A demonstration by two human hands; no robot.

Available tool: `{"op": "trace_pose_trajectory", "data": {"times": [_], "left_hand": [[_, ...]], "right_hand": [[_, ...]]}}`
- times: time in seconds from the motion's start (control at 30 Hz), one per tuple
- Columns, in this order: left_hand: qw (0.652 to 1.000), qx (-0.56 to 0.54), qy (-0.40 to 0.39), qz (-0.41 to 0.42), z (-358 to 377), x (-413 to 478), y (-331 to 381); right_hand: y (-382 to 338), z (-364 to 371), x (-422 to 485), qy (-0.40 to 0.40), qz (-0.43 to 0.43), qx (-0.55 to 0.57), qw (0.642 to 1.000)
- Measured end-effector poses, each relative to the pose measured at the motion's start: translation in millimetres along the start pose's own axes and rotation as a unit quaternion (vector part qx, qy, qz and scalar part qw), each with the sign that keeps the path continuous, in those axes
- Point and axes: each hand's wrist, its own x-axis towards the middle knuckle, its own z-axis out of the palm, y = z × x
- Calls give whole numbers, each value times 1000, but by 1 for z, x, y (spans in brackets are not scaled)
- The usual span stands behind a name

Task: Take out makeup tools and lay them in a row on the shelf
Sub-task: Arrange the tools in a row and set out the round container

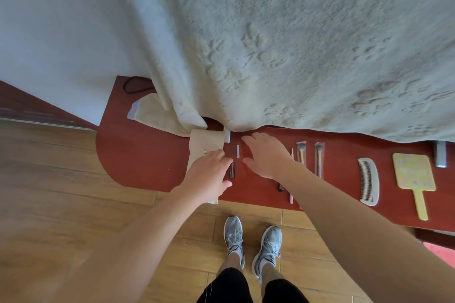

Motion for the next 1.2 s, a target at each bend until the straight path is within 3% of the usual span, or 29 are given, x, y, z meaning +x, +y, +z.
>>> {"op": "trace_pose_trajectory", "data": {"times": [0.7, 1.2], "left_hand": [[999, 0, 21, 28, 10, 4, 1], [998, -26, 19, 57, 21, 11, 58]], "right_hand": [[-7, 7, 14, -7, -15, -36, 999], [39, -2, -26, 18, 12, -59, 998]]}}
